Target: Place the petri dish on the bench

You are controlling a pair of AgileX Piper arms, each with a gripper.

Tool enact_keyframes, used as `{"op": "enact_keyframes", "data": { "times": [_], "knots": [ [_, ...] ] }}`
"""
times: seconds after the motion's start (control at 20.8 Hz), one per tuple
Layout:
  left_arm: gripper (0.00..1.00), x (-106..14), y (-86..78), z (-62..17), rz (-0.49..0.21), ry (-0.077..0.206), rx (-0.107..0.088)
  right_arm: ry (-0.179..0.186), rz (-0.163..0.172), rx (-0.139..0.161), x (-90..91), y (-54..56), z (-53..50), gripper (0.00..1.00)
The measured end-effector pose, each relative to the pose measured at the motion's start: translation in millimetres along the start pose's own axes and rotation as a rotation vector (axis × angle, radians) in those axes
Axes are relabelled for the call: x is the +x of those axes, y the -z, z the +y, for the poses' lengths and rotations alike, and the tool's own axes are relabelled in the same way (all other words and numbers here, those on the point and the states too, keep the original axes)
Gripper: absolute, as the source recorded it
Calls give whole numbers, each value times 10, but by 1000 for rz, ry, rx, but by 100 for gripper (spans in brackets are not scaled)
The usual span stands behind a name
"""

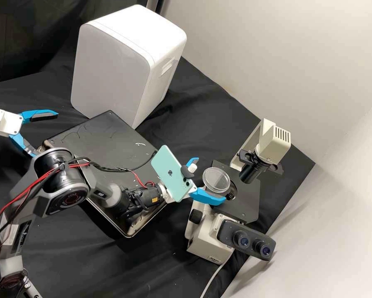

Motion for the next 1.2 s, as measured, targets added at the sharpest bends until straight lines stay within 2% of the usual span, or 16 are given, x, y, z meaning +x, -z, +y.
{"op": "enact_keyframes", "data": {
  "times": [0.24, 0.43, 0.58, 0.67, 0.86, 1.01, 1.1, 1.15, 1.2],
  "knots": [
    [100, 0, 0, 0, 0, 0, 2, 3, -1, 0, 128, 0, -10, 100],
    [100, 7, 6, 4, 4, -2, 1, 8, -9, -38, 273, -28, -55, 100],
    [100, 7, 13, 4, 12, -3, -3, 1, -9, -38, 364, -29, -96, 100],
    [100, 13, 18, 4, 16, -3, -4, 3, -11, -51, 382, -41, -111, 100],
    [100, 29, 25, -21, 26, 10, -12, 7, -12, -52, 387, -47, -128, 100],
    [100, 46, 19, -7, 23, 4, 3, 7, -12, -52, 387, -47, -128, 100],
    [100, 46, 20, -7, 24, 3, 3, 7, -12, -52, 387, -47, -128, 100],
    [100, 46, 23, -7, 27, 3, 2, 7, -12, -52, 387, -47, -128, 0],
    [100, 46, 24, -7, 27, 3, 2, 7, -12, -52, 387, -47, -128, 0]
  ]
}}
